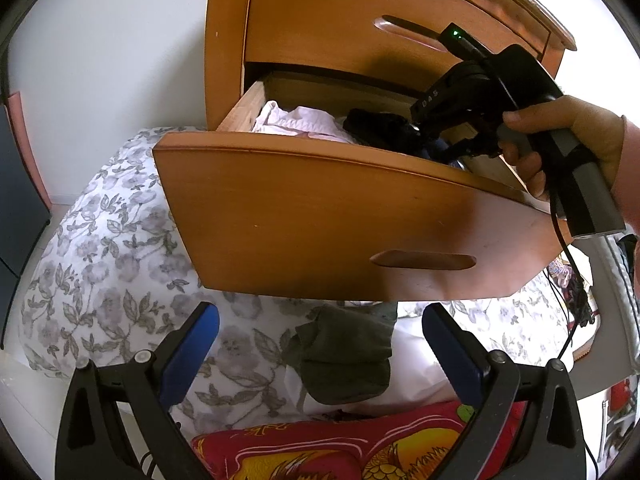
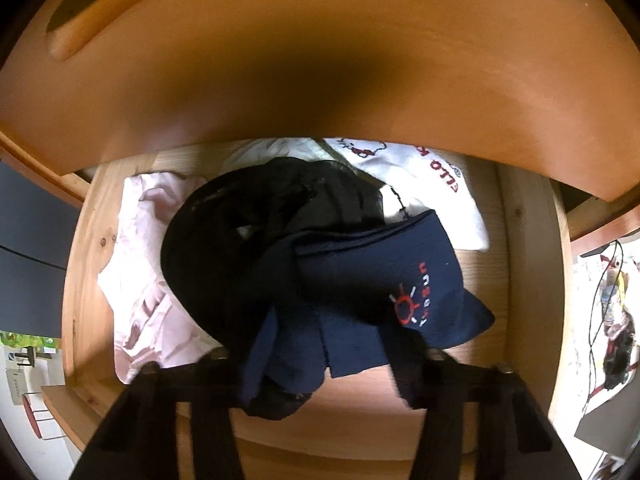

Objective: Organize soft objects
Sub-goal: 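Close the right tool on the navy cap, then lift the navy cap up out of the drawer with the right tool, then carry the navy cap down toward the bed with the right tool, then lower the navy cap onto the bed and open the right tool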

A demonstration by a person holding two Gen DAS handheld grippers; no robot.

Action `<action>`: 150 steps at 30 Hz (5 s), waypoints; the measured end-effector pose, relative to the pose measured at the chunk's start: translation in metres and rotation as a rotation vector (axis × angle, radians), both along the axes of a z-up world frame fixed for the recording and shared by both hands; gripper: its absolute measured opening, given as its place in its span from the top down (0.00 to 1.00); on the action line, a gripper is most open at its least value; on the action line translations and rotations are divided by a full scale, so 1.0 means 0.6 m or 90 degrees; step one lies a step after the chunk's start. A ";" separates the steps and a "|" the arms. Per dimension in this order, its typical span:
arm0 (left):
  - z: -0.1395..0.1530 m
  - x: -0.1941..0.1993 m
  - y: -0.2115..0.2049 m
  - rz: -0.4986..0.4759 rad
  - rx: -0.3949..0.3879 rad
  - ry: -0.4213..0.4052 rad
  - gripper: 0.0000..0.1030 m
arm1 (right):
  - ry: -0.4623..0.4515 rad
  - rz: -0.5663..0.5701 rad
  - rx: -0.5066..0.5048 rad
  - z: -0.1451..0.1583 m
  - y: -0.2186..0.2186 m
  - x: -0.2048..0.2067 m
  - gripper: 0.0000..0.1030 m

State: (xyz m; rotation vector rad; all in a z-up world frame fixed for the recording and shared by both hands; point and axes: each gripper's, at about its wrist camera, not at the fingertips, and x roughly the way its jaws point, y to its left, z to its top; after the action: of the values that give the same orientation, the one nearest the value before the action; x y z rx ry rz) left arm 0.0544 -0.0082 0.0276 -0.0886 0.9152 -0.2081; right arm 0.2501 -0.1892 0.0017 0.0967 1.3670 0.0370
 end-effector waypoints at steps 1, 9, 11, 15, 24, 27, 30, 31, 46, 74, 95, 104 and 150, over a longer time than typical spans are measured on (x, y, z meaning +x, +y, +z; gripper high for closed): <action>0.000 0.000 0.000 0.000 0.000 0.000 0.02 | -0.002 0.000 0.003 0.000 0.004 -0.003 0.64; -0.001 0.001 0.000 0.000 -0.001 0.001 0.02 | -0.026 0.021 0.015 0.016 0.003 -0.018 0.87; -0.001 0.001 0.000 0.001 -0.001 0.002 0.02 | -0.029 0.019 0.017 0.018 -0.003 -0.023 0.88; -0.002 0.000 -0.001 0.001 -0.001 0.002 0.02 | -0.035 0.016 0.017 0.018 -0.008 -0.026 0.89; -0.002 0.000 0.000 0.001 -0.001 0.004 0.02 | -0.076 0.005 0.030 0.061 -0.033 -0.044 0.90; -0.002 0.001 0.000 0.001 -0.001 0.003 0.02 | -0.091 -0.004 0.035 0.080 -0.045 -0.050 0.90; -0.002 0.001 -0.001 0.001 -0.001 0.004 0.02 | -0.108 -0.010 0.035 0.099 -0.053 -0.057 0.90; -0.002 0.001 0.000 0.002 -0.002 0.005 0.02 | -0.113 -0.011 0.037 0.106 -0.055 -0.060 0.90; -0.003 0.001 -0.002 0.008 0.011 0.011 0.02 | -0.190 -0.027 0.103 0.213 -0.086 -0.114 0.90; 0.001 -0.006 -0.007 0.030 0.061 0.004 0.02 | -0.272 0.087 0.180 0.383 -0.049 -0.302 0.90; 0.009 -0.012 -0.014 0.044 0.098 -0.012 0.02 | -0.205 0.071 0.188 0.289 -0.082 -0.387 0.90; 0.010 -0.014 -0.015 0.044 0.104 -0.014 0.02 | -0.165 0.049 0.174 0.216 -0.086 -0.384 0.90; 0.007 -0.015 -0.025 0.039 0.139 -0.005 0.02 | -0.037 0.024 0.144 -0.023 -0.019 -0.358 0.58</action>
State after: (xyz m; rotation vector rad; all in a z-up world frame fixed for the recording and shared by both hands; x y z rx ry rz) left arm 0.0455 -0.0231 0.0317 0.0864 0.9204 -0.0502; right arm 0.0356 -0.2007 -0.0118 0.2569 1.3035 0.2251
